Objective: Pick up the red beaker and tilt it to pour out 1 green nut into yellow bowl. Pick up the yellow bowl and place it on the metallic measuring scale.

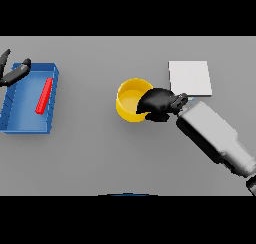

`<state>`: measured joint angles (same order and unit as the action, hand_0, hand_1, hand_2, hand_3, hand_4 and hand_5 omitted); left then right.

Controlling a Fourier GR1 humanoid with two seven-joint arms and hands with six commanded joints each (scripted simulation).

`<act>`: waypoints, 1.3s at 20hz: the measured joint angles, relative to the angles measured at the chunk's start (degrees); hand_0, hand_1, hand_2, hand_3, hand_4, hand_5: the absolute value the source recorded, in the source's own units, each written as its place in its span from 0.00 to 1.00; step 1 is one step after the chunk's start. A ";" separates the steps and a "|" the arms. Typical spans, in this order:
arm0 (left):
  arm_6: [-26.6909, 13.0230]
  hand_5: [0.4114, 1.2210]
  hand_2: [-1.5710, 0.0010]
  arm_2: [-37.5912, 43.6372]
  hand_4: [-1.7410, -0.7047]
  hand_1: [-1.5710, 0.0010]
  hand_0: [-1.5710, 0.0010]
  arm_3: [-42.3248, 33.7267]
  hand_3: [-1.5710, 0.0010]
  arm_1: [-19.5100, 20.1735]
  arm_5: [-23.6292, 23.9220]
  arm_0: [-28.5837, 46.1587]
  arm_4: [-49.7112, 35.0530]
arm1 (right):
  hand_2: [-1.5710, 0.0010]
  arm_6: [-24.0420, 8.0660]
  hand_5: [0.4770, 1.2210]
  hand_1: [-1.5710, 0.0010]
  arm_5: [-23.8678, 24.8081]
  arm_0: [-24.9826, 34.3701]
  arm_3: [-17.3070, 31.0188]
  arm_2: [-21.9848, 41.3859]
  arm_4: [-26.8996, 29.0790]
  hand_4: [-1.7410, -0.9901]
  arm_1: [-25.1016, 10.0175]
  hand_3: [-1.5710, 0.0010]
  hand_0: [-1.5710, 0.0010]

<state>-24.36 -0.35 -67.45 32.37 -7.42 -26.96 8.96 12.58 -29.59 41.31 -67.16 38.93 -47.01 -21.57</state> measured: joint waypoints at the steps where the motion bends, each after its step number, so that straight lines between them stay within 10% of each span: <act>1: 0.51 0.37 1.00 -0.08 0.94 1.00 1.00 -0.75 1.00 -0.18 0.24 0.81 -0.08 | 0.07 0.52 0.99 0.02 -0.82 0.18 -1.15 -0.54 0.67 0.01 -1.04 0.26 0.02; 13: -0.48 0.38 1.00 0.94 0.89 1.00 1.00 -1.39 1.00 -0.82 -0.29 0.08 -2.29 | 0.05 -10.81 1.00 0.00 -5.42 -0.80 -11.95 -6.56 3.20 0.00 -6.60 0.25 0.02; 26: -6.41 0.44 1.00 1.35 0.85 1.00 1.00 -5.32 1.00 -0.55 0.14 1.38 -3.30 | 0.02 -7.04 1.00 0.00 7.83 4.17 8.04 -12.87 1.53 0.00 -10.69 0.26 0.00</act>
<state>-30.76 1.00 -72.77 31.82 -7.28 -25.57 5.66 5.54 -21.75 45.48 -59.13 26.06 -45.48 -32.26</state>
